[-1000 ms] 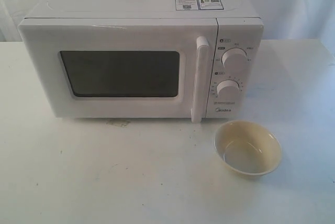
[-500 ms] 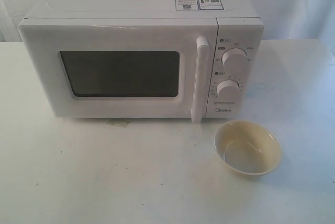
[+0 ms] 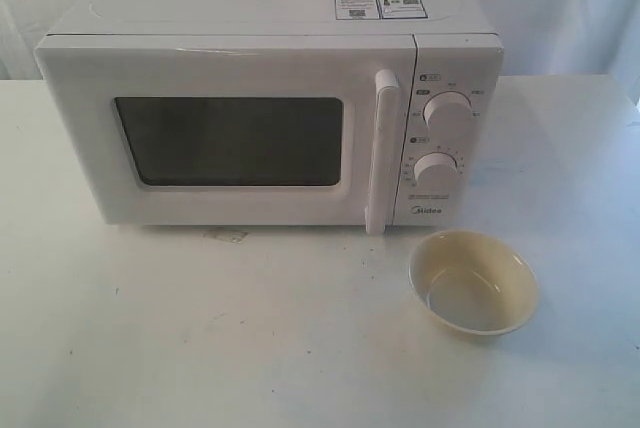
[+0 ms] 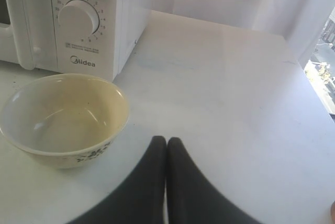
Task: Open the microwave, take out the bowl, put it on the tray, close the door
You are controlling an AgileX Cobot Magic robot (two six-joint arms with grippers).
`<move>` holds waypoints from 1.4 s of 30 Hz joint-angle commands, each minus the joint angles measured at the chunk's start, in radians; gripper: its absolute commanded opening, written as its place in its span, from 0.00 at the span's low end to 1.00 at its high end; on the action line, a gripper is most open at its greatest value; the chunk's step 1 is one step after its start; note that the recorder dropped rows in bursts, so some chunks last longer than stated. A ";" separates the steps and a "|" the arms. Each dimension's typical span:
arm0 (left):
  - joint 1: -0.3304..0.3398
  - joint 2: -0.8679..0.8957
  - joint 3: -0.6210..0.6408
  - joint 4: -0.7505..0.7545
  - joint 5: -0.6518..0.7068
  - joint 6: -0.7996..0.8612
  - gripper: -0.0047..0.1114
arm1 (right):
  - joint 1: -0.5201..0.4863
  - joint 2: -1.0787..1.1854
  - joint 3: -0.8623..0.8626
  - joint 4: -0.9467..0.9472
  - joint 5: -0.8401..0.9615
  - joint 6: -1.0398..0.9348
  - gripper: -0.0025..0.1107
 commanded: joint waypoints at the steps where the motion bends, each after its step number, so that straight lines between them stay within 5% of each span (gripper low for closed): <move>1: -0.008 -0.028 0.005 0.079 0.086 -0.026 0.04 | -0.004 -0.007 0.005 0.001 -0.003 -0.003 0.02; 7: -0.008 -0.028 0.005 0.101 0.226 -0.069 0.04 | -0.004 -0.007 0.005 0.001 -0.003 -0.003 0.02; 42: -0.008 -0.028 0.005 0.105 0.225 -0.057 0.04 | -0.004 -0.007 0.005 0.001 -0.003 -0.003 0.02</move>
